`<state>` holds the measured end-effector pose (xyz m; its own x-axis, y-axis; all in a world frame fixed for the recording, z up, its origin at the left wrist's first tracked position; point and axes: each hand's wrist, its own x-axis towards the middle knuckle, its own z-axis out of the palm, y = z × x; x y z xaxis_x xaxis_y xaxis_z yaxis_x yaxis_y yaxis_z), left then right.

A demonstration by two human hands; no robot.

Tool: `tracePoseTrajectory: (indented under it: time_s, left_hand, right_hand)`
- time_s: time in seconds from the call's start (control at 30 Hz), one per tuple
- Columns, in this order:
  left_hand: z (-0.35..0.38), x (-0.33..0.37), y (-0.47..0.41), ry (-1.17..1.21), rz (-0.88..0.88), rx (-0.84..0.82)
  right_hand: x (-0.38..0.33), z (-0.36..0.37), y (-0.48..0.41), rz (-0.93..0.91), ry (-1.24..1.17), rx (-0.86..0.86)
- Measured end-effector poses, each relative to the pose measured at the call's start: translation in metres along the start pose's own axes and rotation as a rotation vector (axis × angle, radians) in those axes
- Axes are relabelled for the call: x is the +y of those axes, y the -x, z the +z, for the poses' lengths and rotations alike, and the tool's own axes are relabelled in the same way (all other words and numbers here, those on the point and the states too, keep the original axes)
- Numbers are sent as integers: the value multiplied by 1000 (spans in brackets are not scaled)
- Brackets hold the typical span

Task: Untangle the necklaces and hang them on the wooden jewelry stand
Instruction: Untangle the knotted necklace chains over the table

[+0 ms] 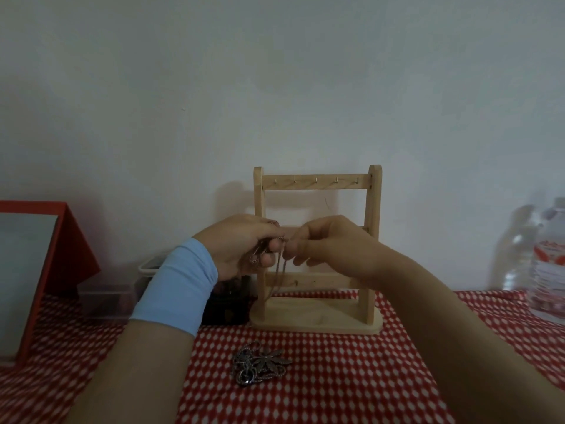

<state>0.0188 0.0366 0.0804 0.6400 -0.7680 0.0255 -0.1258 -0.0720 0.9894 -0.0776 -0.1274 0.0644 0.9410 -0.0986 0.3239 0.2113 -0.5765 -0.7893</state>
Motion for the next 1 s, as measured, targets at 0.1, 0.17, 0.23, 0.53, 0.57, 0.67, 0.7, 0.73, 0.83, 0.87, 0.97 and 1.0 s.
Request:
tracePoseTrajectory:
  time_s: [0.1,0.17,0.23,0.53,0.57,0.67,0.7,0.73,0.83,0.87,0.97,1.0]
  left_hand:
    - [-6,0,8,-276,-106,100]
    - [-7,1,15,-482,-253,105]
    - [-5,1,16,-630,-309,108]
    - [14,-10,0,-116,-9,-192]
    - [12,-14,-1,-142,18,-202]
    - [3,-21,-1,-264,40,-186]
    - [0,-22,0,-274,30,-177]
    - [-2,-23,0,-252,24,-173]
    - [-9,-24,0,-143,38,-186]
    - [-10,-24,1,-116,44,-191]
    - [-10,-22,3,-89,53,-236]
    - [-9,-21,4,-88,50,-251]
  right_hand:
    - [-2,-1,2,22,-210,-72]
    - [-5,1,2,30,-287,-77]
    - [-5,4,3,47,-316,-84]
    - [-3,-6,1,33,-253,110]
    - [-3,-9,1,35,-212,145]
    - [0,-16,2,28,-50,269]
    - [1,-18,1,21,36,307]
    - [3,-21,0,16,125,331]
    - [7,-28,0,48,286,294]
    - [7,-29,1,70,312,258]
    - [7,-29,1,116,406,180]
    - [5,-29,1,141,441,151]
